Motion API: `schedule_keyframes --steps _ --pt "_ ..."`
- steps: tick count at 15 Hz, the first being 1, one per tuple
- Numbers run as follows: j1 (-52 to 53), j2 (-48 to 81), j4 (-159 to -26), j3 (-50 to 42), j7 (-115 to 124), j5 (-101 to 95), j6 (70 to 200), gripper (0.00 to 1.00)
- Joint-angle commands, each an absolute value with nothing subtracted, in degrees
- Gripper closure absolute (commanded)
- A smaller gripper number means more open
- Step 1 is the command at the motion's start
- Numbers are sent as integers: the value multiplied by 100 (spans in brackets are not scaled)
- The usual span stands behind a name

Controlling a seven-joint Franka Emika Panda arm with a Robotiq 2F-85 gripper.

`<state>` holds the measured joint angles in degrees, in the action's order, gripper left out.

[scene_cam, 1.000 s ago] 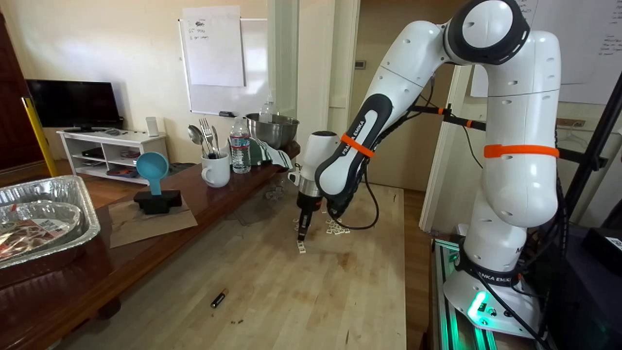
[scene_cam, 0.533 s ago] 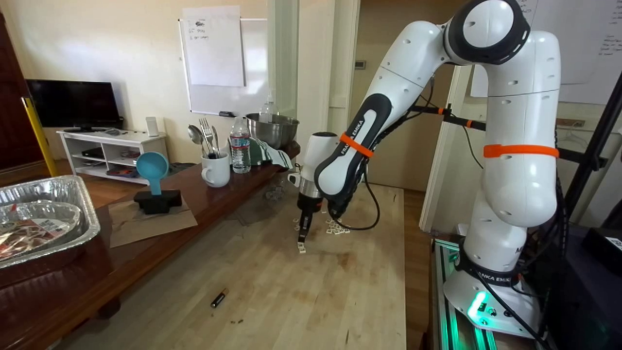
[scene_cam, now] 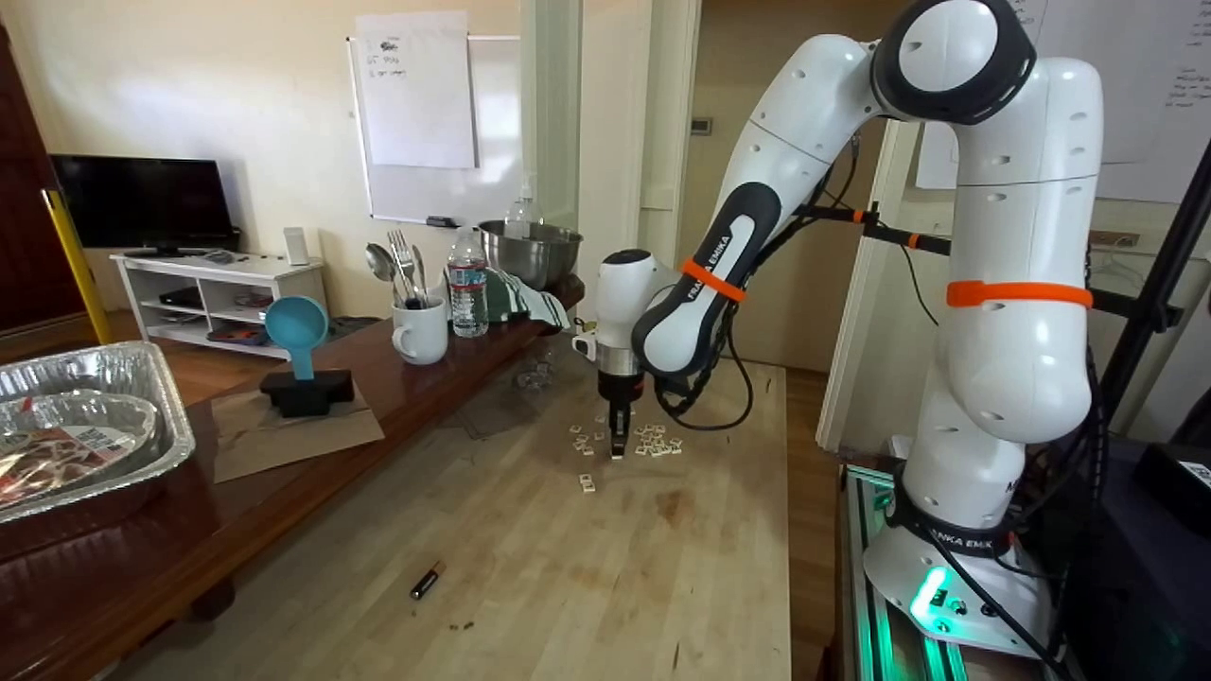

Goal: Create the word 'Later' using the letter tiles on the tabletop.

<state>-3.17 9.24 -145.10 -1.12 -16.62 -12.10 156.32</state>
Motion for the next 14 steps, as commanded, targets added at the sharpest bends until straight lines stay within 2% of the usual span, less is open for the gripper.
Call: schedule_keyframes --steps 1,5,14 --pt "-408 843 -14597 -10 -1800 -698 15874 100" --pt "-485 869 -14573 153 -1937 8 16291 100" --pt "-541 1308 -14452 235 -1791 101 17198 100"
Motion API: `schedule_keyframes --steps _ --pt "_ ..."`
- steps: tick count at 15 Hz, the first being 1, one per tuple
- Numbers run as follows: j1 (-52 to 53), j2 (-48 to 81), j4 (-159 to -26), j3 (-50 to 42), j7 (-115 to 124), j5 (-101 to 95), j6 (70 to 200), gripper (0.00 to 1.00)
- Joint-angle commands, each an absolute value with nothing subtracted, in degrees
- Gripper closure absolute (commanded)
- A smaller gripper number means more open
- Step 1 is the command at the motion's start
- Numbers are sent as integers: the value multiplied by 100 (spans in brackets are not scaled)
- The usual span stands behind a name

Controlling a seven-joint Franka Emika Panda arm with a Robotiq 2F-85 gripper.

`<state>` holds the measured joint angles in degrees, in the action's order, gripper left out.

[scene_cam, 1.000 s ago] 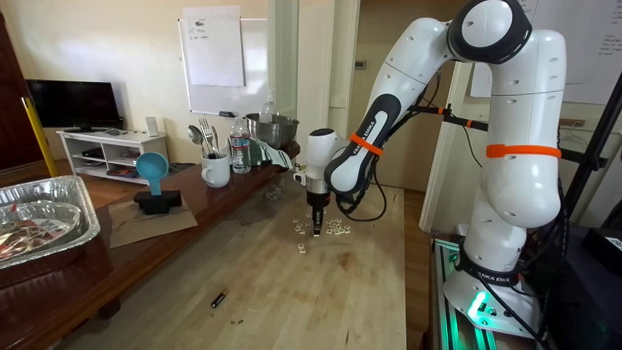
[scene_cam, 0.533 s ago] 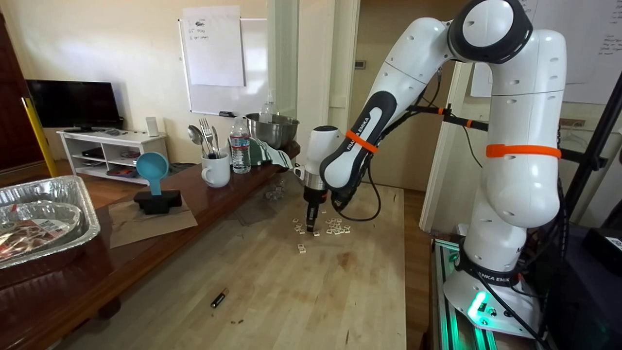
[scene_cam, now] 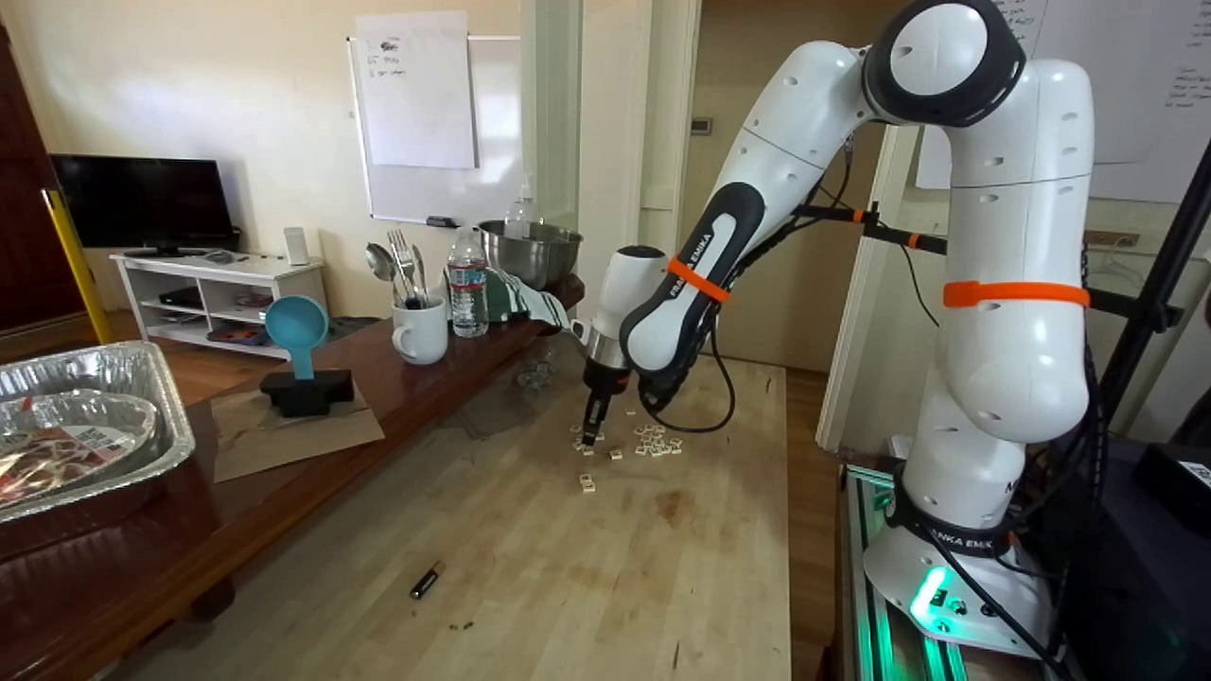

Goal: Create the word 'Later' using the letter tiles on the tabletop.

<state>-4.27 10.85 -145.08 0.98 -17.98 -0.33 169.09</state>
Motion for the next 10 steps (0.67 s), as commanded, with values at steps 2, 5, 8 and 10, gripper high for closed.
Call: schedule_keyframes --steps 2,5,8,10 --pt "-547 1395 -14440 235 -1724 21 17297 100" --pt "-565 1503 -14409 269 -1693 -29 17313 100" --pt "-715 1466 -14375 552 -1838 172 16991 100" --pt "-856 1409 -14394 799 -1931 389 16830 100"
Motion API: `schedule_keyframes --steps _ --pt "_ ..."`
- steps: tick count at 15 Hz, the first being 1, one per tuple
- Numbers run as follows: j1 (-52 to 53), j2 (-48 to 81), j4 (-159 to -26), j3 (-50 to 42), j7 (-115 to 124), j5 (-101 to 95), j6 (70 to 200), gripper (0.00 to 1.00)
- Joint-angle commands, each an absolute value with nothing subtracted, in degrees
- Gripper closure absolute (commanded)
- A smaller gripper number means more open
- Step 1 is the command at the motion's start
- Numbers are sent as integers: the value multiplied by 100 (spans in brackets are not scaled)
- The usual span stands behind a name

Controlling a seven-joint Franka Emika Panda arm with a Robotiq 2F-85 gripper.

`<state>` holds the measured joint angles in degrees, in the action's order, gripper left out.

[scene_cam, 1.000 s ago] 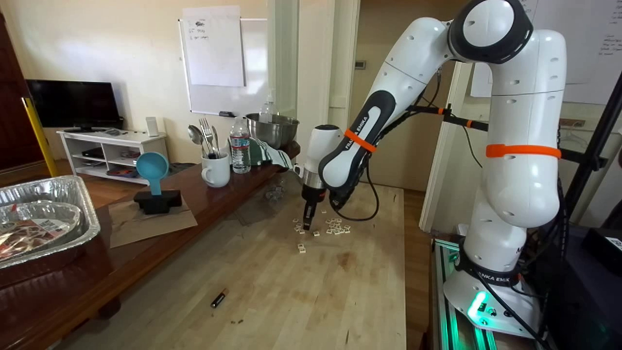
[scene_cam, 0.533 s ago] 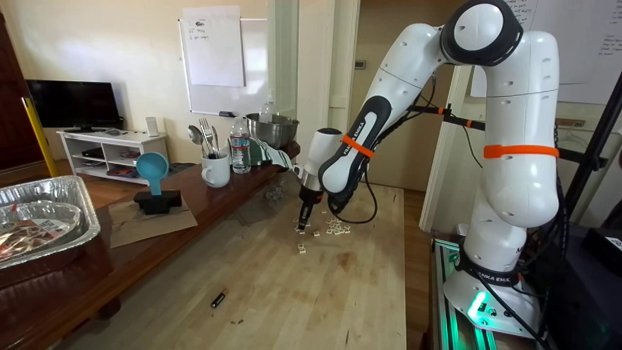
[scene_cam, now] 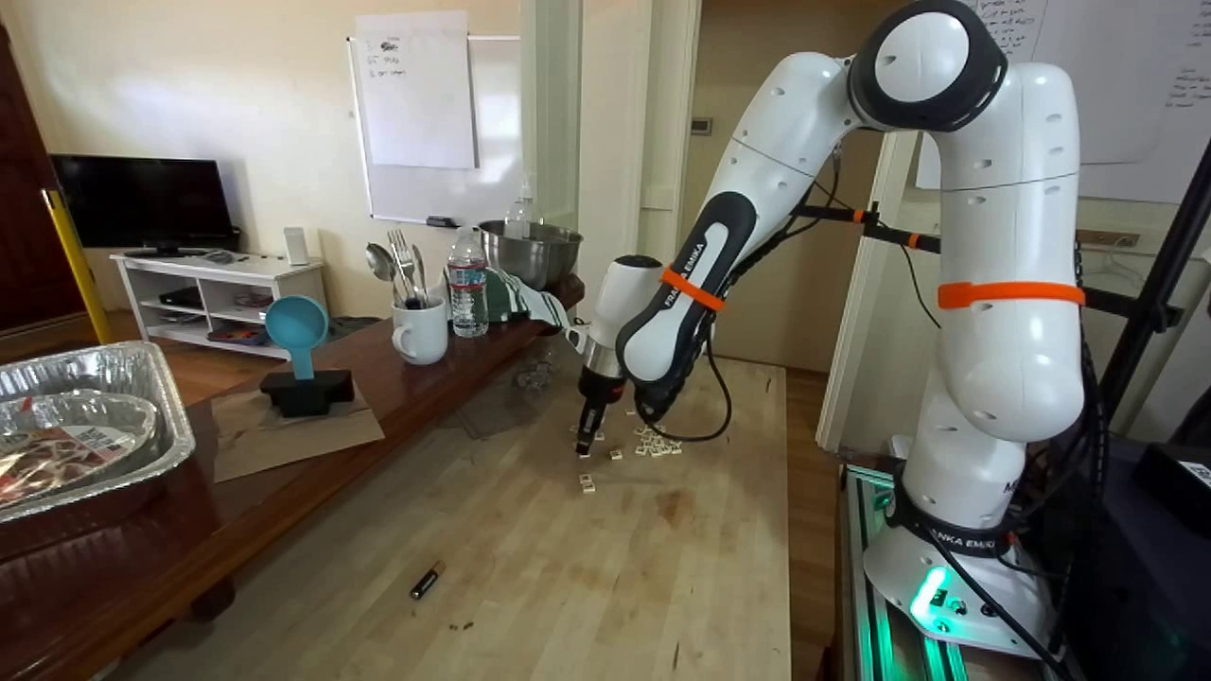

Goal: Create the word 'Later' using the letter tiles on the tabletop.

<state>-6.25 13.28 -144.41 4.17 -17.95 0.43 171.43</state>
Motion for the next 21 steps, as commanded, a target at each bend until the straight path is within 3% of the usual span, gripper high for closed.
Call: schedule_keyframes --steps 1,21 --pt "-928 1397 -14391 923 -1992 524 16784 100" --pt "-826 1284 -14326 966 -1954 1136 16156 100"
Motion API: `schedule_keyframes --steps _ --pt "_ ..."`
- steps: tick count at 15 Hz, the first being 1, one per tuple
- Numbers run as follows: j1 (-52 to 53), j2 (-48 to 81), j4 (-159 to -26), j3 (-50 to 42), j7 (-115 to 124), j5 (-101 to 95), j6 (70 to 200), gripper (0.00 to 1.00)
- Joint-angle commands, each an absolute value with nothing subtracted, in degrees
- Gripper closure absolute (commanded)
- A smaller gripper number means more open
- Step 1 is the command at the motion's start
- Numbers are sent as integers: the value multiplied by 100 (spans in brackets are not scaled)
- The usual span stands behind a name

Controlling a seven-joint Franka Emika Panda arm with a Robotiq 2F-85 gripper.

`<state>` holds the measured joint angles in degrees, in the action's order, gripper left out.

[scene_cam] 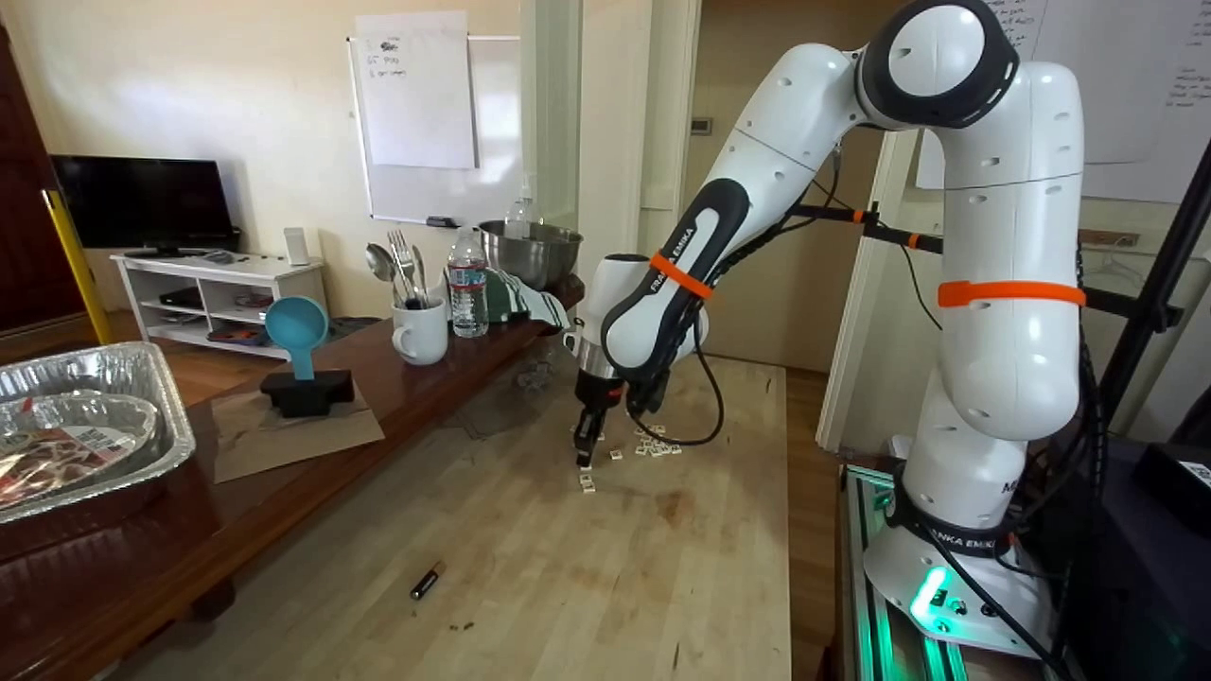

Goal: Create the word 'Later' using the letter tiles on the tabletop.

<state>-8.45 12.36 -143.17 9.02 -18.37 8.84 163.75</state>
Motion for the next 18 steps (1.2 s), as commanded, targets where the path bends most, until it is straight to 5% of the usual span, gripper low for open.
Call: schedule_keyframes --steps 1,18 --pt "-822 1283 -14332 977 -1956 1162 16157 100" --pt "-752 1237 -14382 1015 -1965 1238 15970 100"
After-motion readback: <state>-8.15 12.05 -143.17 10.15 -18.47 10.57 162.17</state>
